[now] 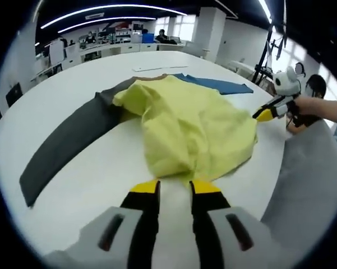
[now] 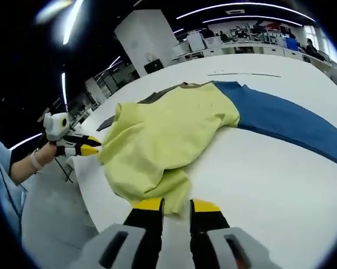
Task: Fold the garment on the visible template until the final outline fits inside the template.
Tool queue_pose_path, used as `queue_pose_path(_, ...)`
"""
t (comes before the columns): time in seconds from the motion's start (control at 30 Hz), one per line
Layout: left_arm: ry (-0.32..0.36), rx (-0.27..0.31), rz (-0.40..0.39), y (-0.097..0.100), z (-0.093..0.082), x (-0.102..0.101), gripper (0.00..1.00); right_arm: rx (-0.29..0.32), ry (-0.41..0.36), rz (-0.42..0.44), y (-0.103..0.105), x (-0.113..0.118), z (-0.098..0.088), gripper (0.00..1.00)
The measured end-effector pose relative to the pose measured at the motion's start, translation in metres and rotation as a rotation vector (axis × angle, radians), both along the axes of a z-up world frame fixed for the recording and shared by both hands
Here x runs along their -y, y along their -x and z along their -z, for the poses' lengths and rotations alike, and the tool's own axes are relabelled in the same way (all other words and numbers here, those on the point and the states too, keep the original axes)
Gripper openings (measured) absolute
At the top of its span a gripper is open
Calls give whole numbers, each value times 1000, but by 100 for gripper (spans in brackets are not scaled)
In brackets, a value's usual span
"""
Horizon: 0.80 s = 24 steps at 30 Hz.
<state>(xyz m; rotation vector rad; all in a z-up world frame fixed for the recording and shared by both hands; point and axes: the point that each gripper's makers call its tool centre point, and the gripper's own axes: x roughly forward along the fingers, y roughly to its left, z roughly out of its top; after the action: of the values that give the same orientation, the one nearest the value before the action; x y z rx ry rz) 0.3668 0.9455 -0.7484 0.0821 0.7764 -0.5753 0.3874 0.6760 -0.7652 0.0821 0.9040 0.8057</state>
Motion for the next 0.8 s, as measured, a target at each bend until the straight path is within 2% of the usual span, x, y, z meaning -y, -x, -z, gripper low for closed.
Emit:
queue_pose_path(0.2,-11,-1,5,-8,3,-5,18,-9,12,-1,3,5,4,1)
queue_pose_path(0.43,-9,6,20,-21,4,-5,19,-11,-6,26,3,12,-1,0)
queue_pose_path(0.47,-4,7,23,-22,4,-4,19,-14,-7,29,3,13,-2,0)
queue_pose_path(0.57,69,-10,27,-26,5,3,18,-13,-3,30,5,14,-2,0)
queue_pose_path(0.67,73,-17,32,-27,7,5,16,-19,-5,39,5,15,-1,0)
queue_pose_path(0.8,83,-22,41,-24,7,8,9,-19,-7,41,5,16,-1,0)
